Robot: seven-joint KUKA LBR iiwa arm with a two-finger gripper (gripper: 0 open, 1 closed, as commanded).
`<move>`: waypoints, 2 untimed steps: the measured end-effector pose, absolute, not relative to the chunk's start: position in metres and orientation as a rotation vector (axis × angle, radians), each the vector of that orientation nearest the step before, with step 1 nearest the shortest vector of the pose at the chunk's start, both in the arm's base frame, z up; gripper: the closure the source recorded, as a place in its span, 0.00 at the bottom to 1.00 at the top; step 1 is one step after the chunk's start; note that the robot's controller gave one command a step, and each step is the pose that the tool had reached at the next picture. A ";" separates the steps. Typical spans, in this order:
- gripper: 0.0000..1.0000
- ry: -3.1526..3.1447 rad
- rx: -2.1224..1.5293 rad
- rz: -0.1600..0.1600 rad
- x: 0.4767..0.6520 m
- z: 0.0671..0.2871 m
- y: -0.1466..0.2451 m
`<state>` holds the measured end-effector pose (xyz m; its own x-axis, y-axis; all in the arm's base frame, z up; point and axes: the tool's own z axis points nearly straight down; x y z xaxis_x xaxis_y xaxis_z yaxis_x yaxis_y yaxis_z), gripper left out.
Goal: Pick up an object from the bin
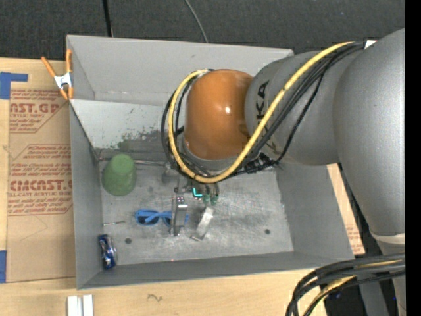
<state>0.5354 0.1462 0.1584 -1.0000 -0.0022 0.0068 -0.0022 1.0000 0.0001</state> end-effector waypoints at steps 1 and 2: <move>0.00 -3.145 -0.177 -0.005 0.554 0.069 0.126; 1.00 -3.148 -0.176 -0.007 0.555 0.073 0.127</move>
Offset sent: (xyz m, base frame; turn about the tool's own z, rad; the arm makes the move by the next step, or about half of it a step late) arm 0.0168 -0.0211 -0.0884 0.1139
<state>0.5553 0.1267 0.0730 -0.9937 0.1115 -0.0109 0.1114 0.9938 0.0053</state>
